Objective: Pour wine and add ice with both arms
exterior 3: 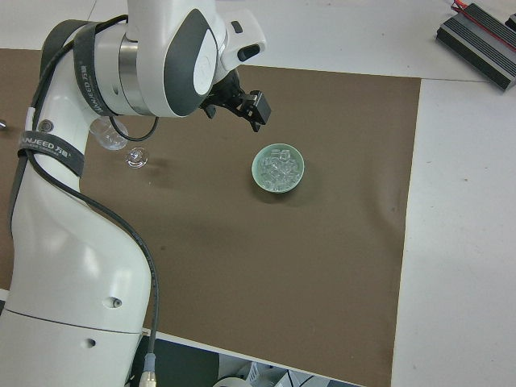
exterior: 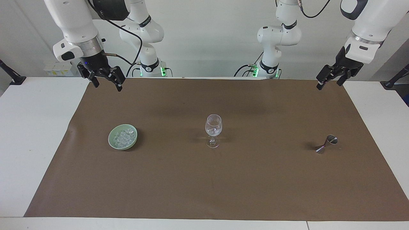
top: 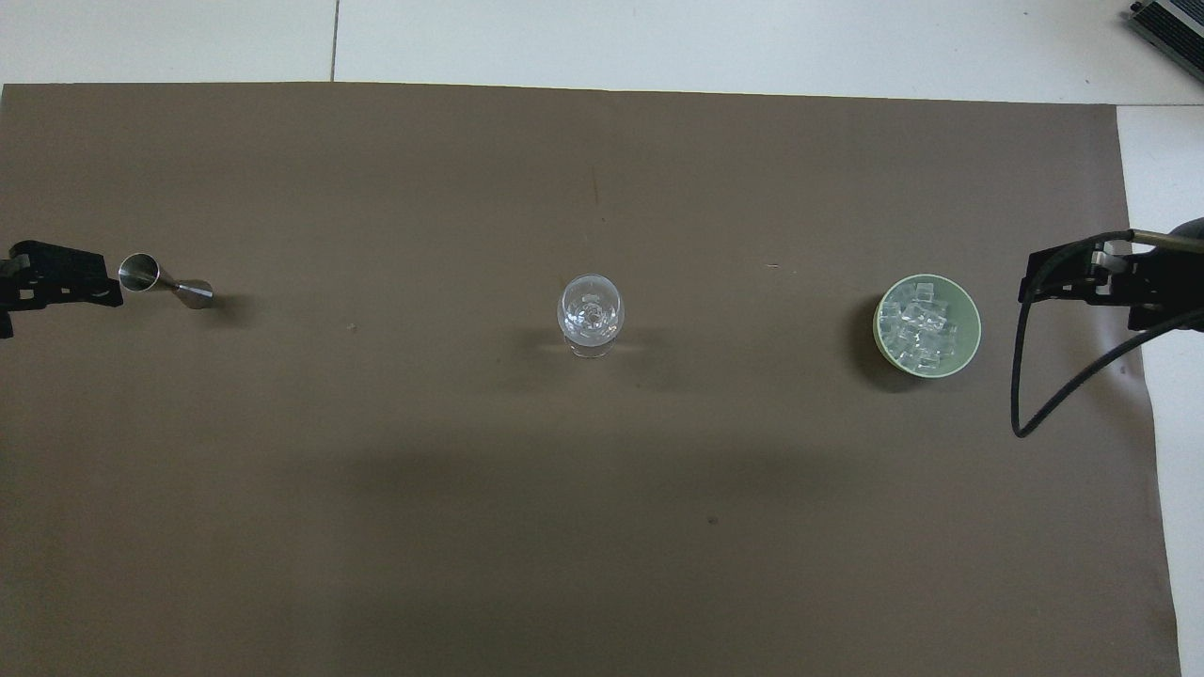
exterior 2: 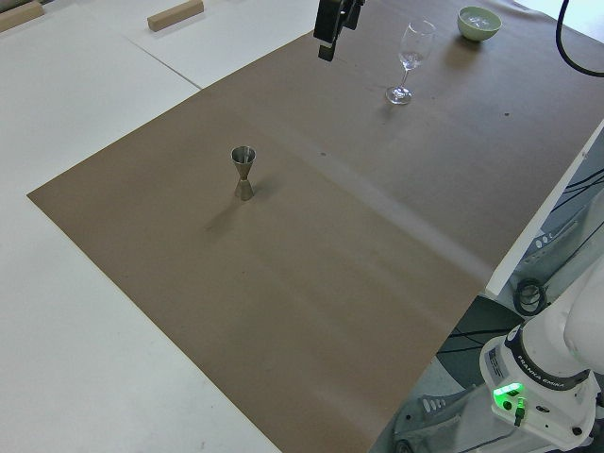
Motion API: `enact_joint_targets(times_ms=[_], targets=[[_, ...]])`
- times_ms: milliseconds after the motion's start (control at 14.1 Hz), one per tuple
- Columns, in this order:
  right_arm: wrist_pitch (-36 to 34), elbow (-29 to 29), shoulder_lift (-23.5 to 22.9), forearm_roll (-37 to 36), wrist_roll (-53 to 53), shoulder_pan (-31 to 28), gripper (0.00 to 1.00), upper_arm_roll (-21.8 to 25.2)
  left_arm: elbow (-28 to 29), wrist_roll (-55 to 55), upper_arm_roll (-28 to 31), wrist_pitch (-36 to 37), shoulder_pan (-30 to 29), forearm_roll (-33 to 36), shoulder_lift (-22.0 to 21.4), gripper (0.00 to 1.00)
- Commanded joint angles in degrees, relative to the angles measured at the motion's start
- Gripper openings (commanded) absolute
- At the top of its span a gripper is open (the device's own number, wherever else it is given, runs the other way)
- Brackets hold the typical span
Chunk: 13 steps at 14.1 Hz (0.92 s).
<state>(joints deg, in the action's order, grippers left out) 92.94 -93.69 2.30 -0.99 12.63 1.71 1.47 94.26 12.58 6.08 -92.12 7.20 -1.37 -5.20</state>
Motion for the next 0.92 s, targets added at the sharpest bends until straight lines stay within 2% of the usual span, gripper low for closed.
enact_joint_targets(times_ms=[0,284,640,853], targets=[[0.57,-1.06,0.86,0.91,-1.99,-1.54,1.00,-0.67,-2.33,-0.81,0.77,1.94,0.62,1.11,1.16,1.00],[-2.33,2.46,0.07,0.91,-1.90,-1.01,1.00,-0.68,-2.42,-0.98,-0.10,2.91,-0.52,0.93,0.99,1.00],[-4.69,2.37,0.86,0.99,-2.17,-0.84,1.00,-0.32,-4.17,-0.98,-7.22,5.80,-6.58,0.49,1.51,1.00],[-6.02,2.20,1.13,1.08,-2.17,-0.84,1.00,-0.41,-9.08,-0.98,-11.16,10.28,-9.30,0.23,3.44,1.00]])
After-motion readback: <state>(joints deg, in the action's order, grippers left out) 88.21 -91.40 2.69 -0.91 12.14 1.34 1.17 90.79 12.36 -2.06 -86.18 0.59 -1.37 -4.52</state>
